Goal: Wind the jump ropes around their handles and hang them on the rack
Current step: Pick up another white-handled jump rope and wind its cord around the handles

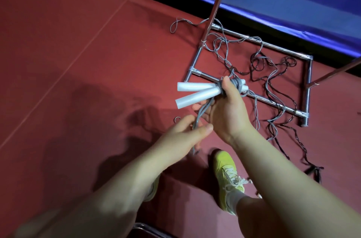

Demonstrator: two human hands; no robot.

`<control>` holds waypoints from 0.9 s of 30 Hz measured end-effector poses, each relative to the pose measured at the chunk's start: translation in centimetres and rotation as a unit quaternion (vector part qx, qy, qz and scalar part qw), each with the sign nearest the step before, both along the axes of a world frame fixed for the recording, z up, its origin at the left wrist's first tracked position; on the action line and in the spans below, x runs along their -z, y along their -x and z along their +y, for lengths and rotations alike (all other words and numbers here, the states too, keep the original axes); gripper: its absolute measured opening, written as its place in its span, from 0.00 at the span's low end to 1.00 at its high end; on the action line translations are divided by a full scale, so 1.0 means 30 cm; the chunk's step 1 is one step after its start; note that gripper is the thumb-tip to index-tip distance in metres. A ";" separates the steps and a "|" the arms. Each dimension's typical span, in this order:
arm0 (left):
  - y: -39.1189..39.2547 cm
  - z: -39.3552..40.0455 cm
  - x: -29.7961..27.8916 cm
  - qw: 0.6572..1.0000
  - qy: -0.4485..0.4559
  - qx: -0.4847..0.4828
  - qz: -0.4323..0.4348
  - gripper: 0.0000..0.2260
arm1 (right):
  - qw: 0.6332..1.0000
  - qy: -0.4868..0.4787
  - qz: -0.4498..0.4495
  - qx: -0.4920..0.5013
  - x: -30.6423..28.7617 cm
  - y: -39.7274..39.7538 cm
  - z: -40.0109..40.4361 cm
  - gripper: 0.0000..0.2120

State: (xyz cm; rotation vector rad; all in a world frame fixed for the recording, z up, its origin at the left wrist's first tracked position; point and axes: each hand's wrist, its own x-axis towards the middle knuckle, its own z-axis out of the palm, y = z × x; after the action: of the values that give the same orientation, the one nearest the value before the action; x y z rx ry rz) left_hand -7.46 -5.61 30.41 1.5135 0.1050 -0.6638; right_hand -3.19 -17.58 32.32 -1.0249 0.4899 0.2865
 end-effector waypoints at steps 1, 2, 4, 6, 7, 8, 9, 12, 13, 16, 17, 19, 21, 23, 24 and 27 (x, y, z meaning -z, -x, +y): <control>-0.002 0.006 0.004 1.000 -0.026 0.008 -0.008 0.22 | 1.000 0.002 0.004 0.001 0.000 0.000 -0.004 0.19; -0.005 0.014 0.005 0.999 -0.040 0.016 -0.004 0.26 | 1.000 0.007 0.005 0.002 0.001 0.001 -0.008 0.18; -0.014 0.033 0.000 0.997 -0.061 0.037 0.008 0.37 | 0.998 0.053 0.014 0.003 0.005 -0.001 -0.021 0.18; -0.033 0.051 -0.005 0.999 -0.048 0.009 0.005 0.39 | 0.994 0.106 0.022 -0.010 0.007 -0.001 -0.042 0.19; -0.046 0.056 -0.013 0.999 -0.035 -0.016 -0.001 0.35 | 0.992 0.121 0.026 -0.024 0.009 -0.001 -0.052 0.19; -0.058 0.056 -0.023 0.999 -0.030 -0.039 0.003 0.29 | 0.989 0.136 0.030 -0.045 0.009 0.001 -0.060 0.19; -0.071 0.057 -0.029 0.998 -0.022 -0.054 0.025 0.25 | 0.985 0.155 0.033 -0.071 0.008 0.007 -0.063 0.19; -0.086 0.060 -0.053 0.985 0.037 -0.071 0.150 0.31 | 0.969 0.200 0.027 -0.145 0.002 0.026 -0.052 0.21; -0.084 0.068 -0.065 0.979 0.063 -0.059 0.182 0.33 | 0.966 0.202 0.022 -0.158 -0.004 0.030 -0.049 0.23; -0.073 0.097 -0.099 0.946 0.173 -0.025 0.274 0.36 | 0.969 0.182 0.000 -0.168 -0.025 0.043 -0.044 0.23; -0.067 0.099 -0.103 0.935 0.203 -0.014 0.291 0.36 | 0.970 0.174 -0.007 -0.169 -0.031 0.046 -0.044 0.22; -0.050 0.091 -0.097 0.916 0.246 0.032 0.315 0.37 | 0.967 0.172 -0.020 -0.188 -0.037 0.054 -0.043 0.21; -0.031 0.082 -0.086 0.895 0.277 0.106 0.333 0.39 | 0.961 0.163 -0.036 -0.219 -0.042 0.063 -0.042 0.21; -0.020 0.083 -0.081 0.880 0.299 0.143 0.341 0.37 | 0.962 0.148 -0.044 -0.227 -0.045 0.066 -0.041 0.22; -0.020 0.084 -0.083 0.877 0.300 0.141 0.347 0.35 | 0.962 0.144 -0.049 -0.228 -0.045 0.067 -0.043 0.23; -0.036 0.076 -0.086 0.898 0.233 0.094 0.361 0.34 | 0.951 0.201 -0.057 -0.228 -0.025 0.058 -0.052 0.20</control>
State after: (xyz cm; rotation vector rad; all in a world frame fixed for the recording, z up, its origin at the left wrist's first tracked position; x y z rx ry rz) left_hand -6.37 -3.32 33.00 0.7614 0.3415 -1.2882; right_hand -4.93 -19.14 33.08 -1.5456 0.2001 0.5491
